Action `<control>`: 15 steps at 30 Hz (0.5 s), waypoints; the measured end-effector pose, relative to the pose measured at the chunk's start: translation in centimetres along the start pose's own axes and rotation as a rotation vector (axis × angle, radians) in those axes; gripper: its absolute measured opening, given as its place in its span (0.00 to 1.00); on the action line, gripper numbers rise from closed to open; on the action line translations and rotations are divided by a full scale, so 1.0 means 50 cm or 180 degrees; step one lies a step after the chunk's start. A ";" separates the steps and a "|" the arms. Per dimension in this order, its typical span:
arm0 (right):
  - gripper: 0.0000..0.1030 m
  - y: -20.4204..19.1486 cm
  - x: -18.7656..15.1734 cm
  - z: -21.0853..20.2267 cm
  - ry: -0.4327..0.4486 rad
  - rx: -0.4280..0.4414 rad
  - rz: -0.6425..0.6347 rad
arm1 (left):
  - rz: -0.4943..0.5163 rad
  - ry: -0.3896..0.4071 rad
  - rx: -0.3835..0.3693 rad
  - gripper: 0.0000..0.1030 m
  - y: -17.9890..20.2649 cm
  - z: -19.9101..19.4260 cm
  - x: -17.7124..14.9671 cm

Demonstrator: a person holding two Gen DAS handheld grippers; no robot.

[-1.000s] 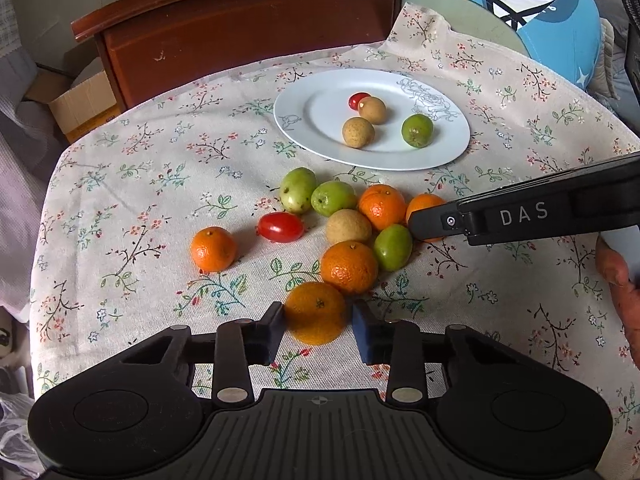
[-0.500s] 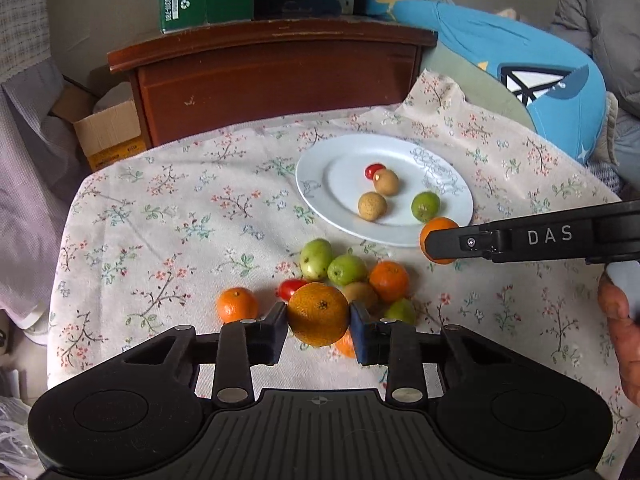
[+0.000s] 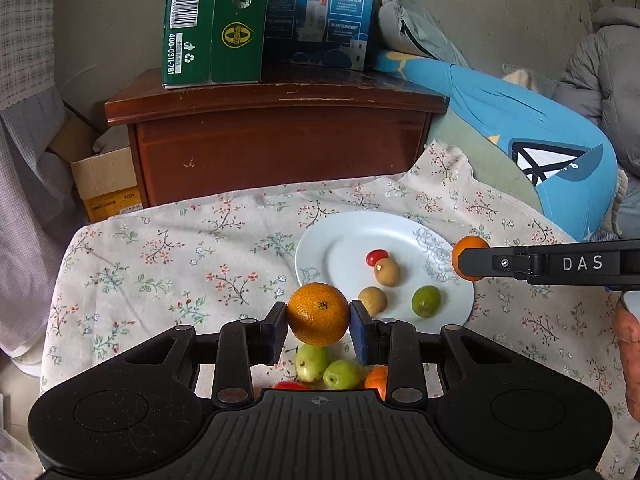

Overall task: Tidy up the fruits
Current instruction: 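Carry both mandarins onto the white plate and open both grippers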

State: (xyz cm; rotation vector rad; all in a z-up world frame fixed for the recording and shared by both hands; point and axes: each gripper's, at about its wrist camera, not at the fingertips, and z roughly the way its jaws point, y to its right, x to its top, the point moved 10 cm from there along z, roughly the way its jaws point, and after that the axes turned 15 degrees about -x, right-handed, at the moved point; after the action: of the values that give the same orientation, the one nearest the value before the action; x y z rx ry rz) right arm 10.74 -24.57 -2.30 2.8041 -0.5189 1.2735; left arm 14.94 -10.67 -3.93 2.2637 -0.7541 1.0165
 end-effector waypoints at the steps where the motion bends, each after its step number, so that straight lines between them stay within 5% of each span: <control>1: 0.30 0.005 0.003 0.010 -0.0009 -0.0034 -0.0006 | 0.0008 0.0003 0.0001 0.29 -0.001 0.006 0.005; 15: 0.30 0.058 -0.001 0.106 -0.0278 -0.0303 0.0140 | -0.0004 -0.0082 -0.0067 0.29 -0.014 0.118 0.041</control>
State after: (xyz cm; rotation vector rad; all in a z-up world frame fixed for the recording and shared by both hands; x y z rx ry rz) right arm 13.70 -28.09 -6.21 2.7938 -0.6307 1.1056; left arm 19.41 -14.64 -5.85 2.2631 -0.7706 0.9762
